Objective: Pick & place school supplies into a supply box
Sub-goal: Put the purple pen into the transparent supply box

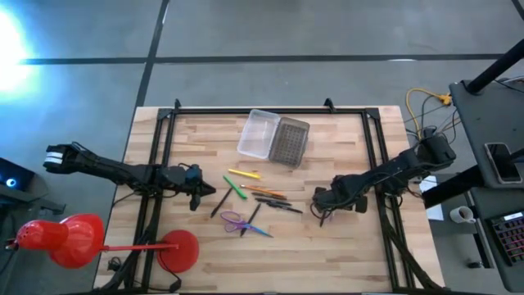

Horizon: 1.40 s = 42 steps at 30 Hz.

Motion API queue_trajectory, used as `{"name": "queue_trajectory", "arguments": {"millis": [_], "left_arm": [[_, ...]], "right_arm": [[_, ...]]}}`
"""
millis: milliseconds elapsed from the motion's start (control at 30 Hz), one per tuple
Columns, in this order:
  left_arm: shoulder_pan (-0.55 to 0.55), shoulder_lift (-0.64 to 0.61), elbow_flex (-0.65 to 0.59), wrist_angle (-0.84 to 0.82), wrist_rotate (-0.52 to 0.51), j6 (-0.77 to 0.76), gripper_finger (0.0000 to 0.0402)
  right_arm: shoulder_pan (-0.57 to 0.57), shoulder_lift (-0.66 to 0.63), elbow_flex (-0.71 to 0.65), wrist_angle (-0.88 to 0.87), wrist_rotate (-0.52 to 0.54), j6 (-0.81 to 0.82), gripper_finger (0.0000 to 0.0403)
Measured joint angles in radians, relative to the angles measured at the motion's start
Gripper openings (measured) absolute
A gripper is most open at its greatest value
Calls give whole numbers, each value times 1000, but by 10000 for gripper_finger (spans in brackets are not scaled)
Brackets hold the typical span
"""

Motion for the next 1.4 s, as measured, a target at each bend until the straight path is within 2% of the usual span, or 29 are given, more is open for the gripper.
{"name": "queue_trajectory", "arguments": {"millis": [133, 300, 533, 700, 833, 1000, 1167, 1267, 1400], "left_arm": [[0, 0, 0, 32, 0, -16, 17], [0, 0, 0, 122, 0, -258, 17], [0, -1, 0, 173, 0, -310, 17], [3, -2, 8, 253, 0, -359, 17], [5, -2, 30, 273, 0, -344, 17], [6, 0, 70, 272, -19, -332, 17], [6, 0, 105, 271, -28, -288, 17], [5, 0, 122, 270, -40, -287, 17], [5, 0, 137, 271, -40, -287, 17]], "right_arm": [[0, 11, -1, 5, 5, 0, 72], [1, -8, -3, 0, 57, -5, 21], [-4, -91, 8, -67, 229, 4, 18], [-48, -172, 58, -65, 342, -90, 16], [-143, -201, 109, -40, 396, -227, 16], [-337, -188, 169, 245, 382, -558, 15], [-529, -80, 261, 509, 277, -779, 15], [-608, 27, 368, 525, 200, -880, 15], [-656, 190, 541, 524, 135, -967, 15]]}}
